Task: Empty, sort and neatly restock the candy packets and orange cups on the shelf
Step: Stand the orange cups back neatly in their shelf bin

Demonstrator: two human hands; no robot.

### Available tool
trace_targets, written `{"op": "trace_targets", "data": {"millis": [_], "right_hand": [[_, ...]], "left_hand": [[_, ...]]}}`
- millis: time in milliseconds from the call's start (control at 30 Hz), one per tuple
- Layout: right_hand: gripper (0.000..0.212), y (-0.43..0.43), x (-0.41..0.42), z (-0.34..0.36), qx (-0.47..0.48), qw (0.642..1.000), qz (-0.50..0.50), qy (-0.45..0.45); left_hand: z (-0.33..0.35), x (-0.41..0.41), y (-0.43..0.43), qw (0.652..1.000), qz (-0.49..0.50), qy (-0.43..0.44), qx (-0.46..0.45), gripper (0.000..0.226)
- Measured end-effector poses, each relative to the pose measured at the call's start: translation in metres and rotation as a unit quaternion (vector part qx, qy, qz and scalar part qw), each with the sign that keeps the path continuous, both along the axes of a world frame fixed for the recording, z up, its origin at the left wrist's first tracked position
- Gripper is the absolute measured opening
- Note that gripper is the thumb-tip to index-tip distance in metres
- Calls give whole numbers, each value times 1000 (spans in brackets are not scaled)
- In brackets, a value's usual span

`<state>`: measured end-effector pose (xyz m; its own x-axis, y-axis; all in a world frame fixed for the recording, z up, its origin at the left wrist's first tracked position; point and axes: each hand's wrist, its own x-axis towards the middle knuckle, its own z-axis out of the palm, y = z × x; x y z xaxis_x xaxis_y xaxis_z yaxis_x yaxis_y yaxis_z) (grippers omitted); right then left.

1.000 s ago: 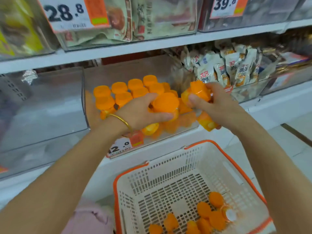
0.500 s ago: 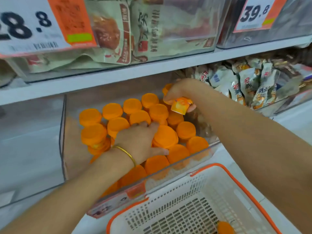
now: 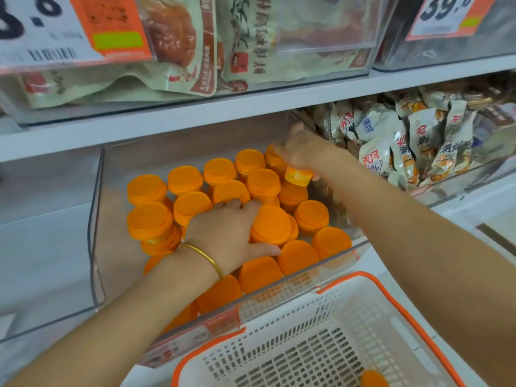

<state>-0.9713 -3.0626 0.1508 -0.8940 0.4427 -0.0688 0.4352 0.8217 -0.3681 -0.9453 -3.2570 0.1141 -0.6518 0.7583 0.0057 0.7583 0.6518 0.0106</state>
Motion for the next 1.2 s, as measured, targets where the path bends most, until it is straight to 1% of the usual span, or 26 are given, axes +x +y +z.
{"op": "trace_targets", "data": {"millis": [100, 133, 200, 233, 300, 367, 433, 500, 567, 600, 667, 733, 767, 800, 833, 867, 900, 933, 1000, 1100, 1133, 1200], "right_hand": [[41, -6, 18, -20, 89, 994, 1, 71], [41, -10, 22, -27, 87, 993, 11, 74], [46, -9, 23, -36, 34, 998, 27, 51], [48, -7, 25, -38, 0, 998, 34, 55], [46, -3, 28, -36, -64, 993, 47, 91], [40, 0, 36, -32, -81, 987, 62, 123], [41, 4, 47, -30, -53, 988, 82, 121], [47, 7, 56, -30, 19, 991, 109, 78], [44, 7, 58, -33, 90, 987, 121, 49], [41, 6, 59, -33, 104, 986, 118, 47], [38, 2, 63, -31, 126, 985, 99, 72], [37, -5, 72, -27, 133, 976, 78, 153], [35, -9, 78, -24, 108, 971, 80, 196], [30, -15, 84, -22, 57, 969, 97, 222], [25, -22, 90, -20, -7, 968, 131, 216], [24, -29, 94, -21, -60, 966, 172, 182], [28, -35, 96, -24, -89, 965, 207, 136], [34, -40, 97, -28, -96, 964, 228, 99], [44, -47, 97, -32, -80, 967, 231, 79], [48, -57, 97, -29, -67, 970, 214, 91], [49, -61, 98, -26, -74, 971, 206, 100], [50, -69, 101, -19, -116, 966, 187, 136]], "left_hand": [[-1, 0, -1, 1000, 3, 3, 0, 83], [-1, 0, -1, 1000, 6, 5, -1, 82], [-1, 1, 0, 1000, 12, 12, -5, 81], [-1, 1, 0, 1000, 15, 15, -6, 81], [-1, 3, -1, 1000, 19, 20, -2, 81], [-1, 3, -1, 1000, 21, 21, 3, 80], [-1, 4, -2, 1000, 21, 22, 6, 80], [-1, 5, -2, 999, 21, 22, 8, 80], [-1, 6, -3, 999, 24, 23, 12, 79], [-1, 7, -3, 999, 27, 24, 15, 80], [0, 8, -4, 999, 34, 23, 22, 81], [1, 10, -6, 999, 41, 7, 30, 84], [1, 11, -7, 998, 47, -8, 37, 85], [2, 12, -9, 997, 53, -25, 45, 86], [3, 12, -11, 996, 57, -42, 52, 87], [4, 12, -13, 995, 60, -58, 58, 87], [4, 12, -16, 993, 63, -74, 63, 85], [5, 11, -18, 992, 65, -91, 65, 83], [8, 8, -22, 988, 67, -122, 64, 76], [18, 7, -31, 985, 49, -142, 80, 70], [24, 6, -38, 985, 41, -140, 95, 70], [36, 3, -55, 985, 27, -129, 116, 69]]}}
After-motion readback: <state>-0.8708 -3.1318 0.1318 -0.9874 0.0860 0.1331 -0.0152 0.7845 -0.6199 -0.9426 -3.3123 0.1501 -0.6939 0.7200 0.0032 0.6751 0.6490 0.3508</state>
